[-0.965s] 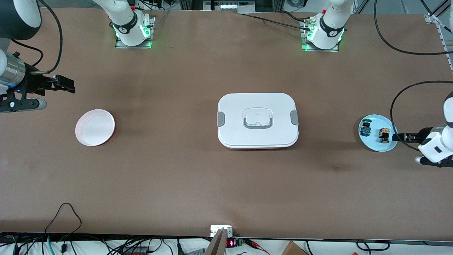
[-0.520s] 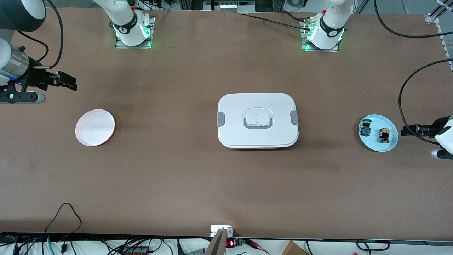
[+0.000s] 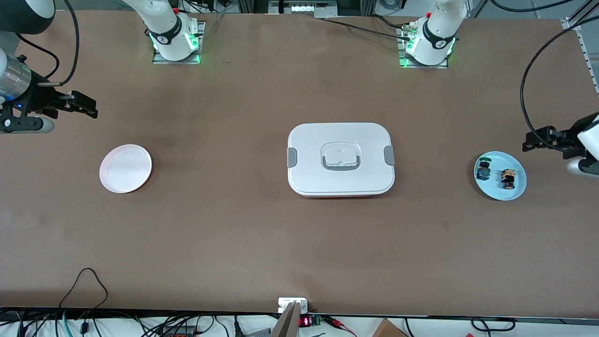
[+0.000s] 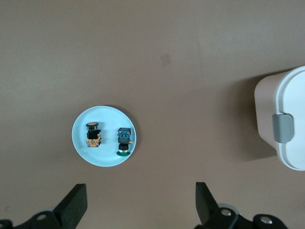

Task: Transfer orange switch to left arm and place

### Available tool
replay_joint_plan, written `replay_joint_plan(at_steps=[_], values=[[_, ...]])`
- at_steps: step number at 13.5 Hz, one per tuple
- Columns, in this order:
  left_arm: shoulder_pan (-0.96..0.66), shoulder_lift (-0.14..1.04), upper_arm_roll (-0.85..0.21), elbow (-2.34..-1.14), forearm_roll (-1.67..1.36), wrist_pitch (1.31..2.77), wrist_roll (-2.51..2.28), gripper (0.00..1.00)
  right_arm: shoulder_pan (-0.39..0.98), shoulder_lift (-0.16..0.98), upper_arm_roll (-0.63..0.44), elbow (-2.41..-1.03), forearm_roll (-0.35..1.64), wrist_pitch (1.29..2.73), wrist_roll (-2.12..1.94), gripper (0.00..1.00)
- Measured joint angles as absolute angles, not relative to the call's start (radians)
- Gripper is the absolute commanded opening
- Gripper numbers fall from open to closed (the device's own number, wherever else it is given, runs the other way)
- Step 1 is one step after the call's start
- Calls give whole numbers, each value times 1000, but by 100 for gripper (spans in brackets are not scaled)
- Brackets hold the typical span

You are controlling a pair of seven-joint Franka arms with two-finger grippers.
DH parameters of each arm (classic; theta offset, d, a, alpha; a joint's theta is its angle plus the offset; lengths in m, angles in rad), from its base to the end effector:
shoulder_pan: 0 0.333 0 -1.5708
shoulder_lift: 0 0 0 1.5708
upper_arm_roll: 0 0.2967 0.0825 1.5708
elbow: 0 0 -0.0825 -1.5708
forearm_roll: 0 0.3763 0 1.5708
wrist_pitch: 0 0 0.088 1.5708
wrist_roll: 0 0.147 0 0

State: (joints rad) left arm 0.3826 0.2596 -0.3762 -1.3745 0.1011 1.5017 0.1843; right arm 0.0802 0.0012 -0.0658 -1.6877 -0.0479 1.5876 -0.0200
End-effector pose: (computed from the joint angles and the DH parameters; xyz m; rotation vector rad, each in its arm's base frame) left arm 0.6009 0.0429 0.5088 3.1202 -0.2669 -0.1800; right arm 0.5390 0.0008 0.5122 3.0895 0.0581 -0.1568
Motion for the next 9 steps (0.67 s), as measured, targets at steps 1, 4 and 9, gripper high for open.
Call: replay_joint_plan(at_steps=[1,4,9], values=[[312,243,-298,-1378,84,1497,185,100,80,0,-66,-1680,-48,1587,-20,100],[167,191,-138,-1428,32,1498,168,100,80,-4,-71,-1660,-43,1573,-20,100],[142,24,-85,-1669,19,1600,109,100,77,-21,-74,-1655,-37,1537,-19,100]])
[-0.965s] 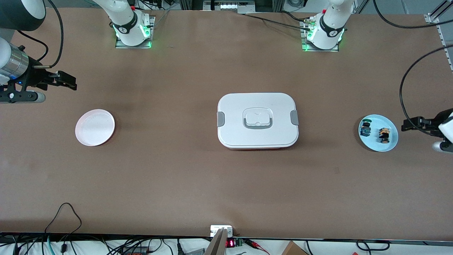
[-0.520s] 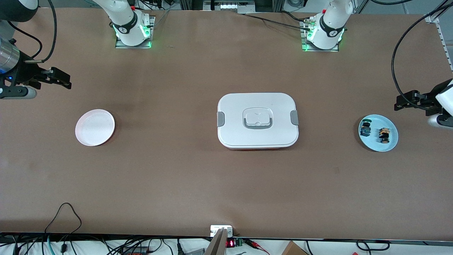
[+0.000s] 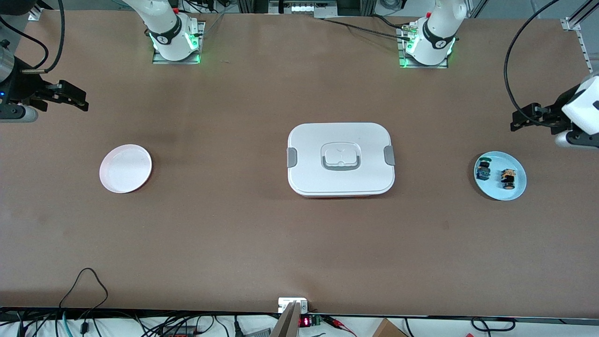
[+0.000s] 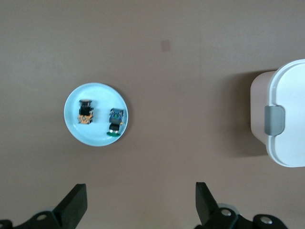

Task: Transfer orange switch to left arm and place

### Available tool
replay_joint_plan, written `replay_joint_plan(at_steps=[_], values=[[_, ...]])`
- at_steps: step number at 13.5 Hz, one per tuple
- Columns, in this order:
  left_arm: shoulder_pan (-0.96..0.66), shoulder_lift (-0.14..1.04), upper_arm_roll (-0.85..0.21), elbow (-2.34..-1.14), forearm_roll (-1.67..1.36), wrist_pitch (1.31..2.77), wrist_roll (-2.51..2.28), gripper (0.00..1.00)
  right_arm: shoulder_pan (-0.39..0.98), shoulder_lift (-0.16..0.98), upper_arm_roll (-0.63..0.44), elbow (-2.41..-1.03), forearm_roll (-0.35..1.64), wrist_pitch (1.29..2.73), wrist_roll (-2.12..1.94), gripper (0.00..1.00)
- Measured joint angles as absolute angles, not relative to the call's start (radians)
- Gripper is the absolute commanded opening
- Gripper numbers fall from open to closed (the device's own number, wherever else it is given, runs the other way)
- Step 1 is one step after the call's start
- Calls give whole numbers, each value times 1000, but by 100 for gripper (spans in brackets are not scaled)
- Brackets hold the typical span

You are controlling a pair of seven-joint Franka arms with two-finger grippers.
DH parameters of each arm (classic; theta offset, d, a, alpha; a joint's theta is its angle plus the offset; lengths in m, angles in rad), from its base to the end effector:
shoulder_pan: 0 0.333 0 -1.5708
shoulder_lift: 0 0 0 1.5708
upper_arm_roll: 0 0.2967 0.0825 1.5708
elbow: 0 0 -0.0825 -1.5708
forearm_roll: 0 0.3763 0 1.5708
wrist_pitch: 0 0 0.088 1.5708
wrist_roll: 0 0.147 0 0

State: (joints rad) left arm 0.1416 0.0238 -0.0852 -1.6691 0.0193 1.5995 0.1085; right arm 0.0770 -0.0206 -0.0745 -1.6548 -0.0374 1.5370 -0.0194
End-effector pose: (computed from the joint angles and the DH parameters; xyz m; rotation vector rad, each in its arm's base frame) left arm 0.5459 0.0340 0.5092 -3.1275 0.0839 0.1478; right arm 0.5305 -0.0046 0.5350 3.1027 0.0350 -0.1515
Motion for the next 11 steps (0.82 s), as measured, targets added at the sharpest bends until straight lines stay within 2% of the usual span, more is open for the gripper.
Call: replay_joint_plan(at_steps=[3,11], values=[[143,-10,-73,-1689,19,1606,94,100,69,-21,-78,-1655,-37,1530,-19,100],[142,-11,-79,-1659,18,1590,-7,100,70,-21,-77,-1655,-37,1535,-19,100]])
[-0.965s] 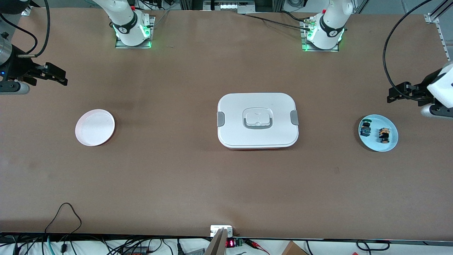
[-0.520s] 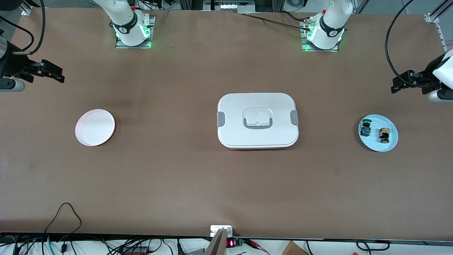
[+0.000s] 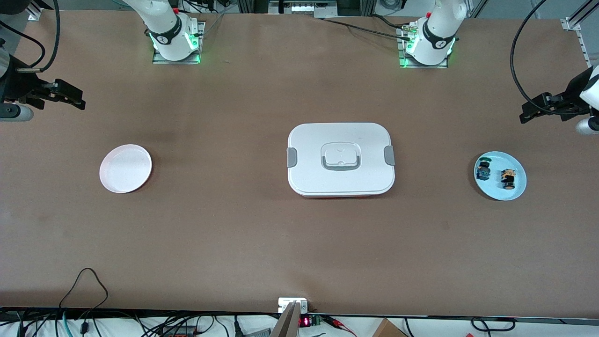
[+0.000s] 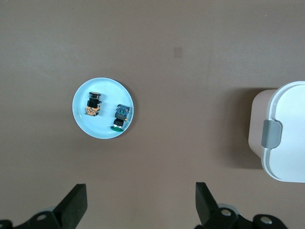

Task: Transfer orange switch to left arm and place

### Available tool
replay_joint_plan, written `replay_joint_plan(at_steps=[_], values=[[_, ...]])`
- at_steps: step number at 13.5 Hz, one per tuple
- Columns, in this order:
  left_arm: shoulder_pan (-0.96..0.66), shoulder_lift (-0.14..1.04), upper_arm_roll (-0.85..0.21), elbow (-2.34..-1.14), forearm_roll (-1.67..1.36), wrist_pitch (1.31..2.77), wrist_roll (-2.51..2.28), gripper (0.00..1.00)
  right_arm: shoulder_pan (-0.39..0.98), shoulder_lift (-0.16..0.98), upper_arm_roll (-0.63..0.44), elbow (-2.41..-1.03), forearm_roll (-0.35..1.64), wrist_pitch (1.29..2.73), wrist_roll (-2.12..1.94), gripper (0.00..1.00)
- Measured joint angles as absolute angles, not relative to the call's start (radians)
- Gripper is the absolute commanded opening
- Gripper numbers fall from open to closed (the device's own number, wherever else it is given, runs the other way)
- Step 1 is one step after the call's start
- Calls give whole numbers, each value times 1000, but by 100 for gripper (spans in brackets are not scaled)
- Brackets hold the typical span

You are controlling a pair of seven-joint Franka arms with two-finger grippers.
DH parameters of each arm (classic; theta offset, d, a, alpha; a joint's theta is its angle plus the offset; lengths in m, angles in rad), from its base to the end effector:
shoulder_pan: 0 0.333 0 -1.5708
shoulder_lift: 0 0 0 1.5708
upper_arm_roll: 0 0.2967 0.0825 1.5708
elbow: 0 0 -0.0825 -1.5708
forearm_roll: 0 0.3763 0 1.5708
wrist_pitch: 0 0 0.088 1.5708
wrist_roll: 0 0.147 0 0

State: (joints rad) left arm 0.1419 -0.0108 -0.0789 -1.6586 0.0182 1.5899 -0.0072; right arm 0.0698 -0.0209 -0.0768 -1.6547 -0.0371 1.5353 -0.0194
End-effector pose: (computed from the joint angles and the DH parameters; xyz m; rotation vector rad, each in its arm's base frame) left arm 0.5389 0.0365 0.5320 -3.1210 -0.1083 0.0913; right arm 0.5301 -0.0096 0.5351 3.1035 0.0202 -0.1538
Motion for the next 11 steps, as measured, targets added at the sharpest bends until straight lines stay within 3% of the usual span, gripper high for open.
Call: replay_joint_plan(at_steps=[11], values=[[127,-1,-106,-1644,29,1590,-9,100,70,-23,-76,-1655,-37,1537,-19,100]])
